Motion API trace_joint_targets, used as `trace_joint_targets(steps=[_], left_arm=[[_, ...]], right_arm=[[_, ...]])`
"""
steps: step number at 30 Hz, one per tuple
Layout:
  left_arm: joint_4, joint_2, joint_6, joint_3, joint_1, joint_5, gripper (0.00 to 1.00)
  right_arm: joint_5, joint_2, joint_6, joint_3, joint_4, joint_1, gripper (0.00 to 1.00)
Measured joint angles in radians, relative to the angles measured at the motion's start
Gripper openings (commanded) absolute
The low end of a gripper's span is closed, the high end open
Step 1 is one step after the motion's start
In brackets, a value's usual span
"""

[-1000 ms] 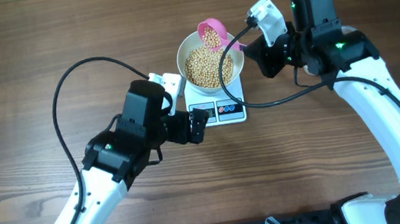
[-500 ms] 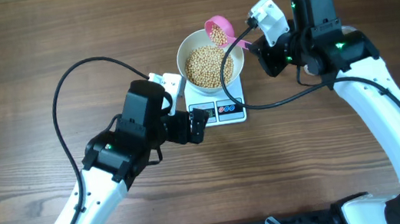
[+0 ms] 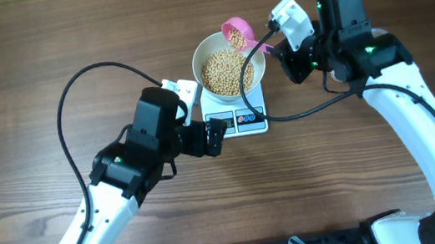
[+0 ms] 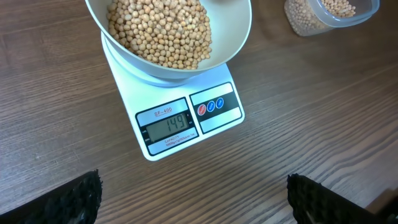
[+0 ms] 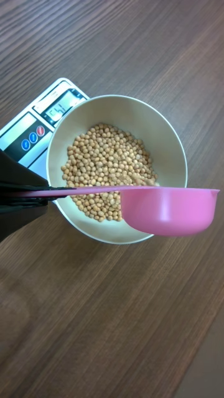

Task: Scoop item into bowl and weigh 150g on scale
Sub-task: 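Tilt the pink scoop with the right gripper to pour soybeans into the bowl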

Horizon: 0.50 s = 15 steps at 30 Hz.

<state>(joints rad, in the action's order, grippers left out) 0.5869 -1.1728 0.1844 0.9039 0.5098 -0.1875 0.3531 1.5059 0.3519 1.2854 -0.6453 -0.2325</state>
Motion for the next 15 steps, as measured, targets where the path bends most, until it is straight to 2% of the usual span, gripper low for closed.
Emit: trace_joint_targets(steps=[15], left_arm=[[0.0, 0.0, 0.0, 0.0, 0.0, 0.0, 1.0]], right_arm=[[0.013, 0.0, -0.173, 0.0, -0.03, 0.0, 0.04]])
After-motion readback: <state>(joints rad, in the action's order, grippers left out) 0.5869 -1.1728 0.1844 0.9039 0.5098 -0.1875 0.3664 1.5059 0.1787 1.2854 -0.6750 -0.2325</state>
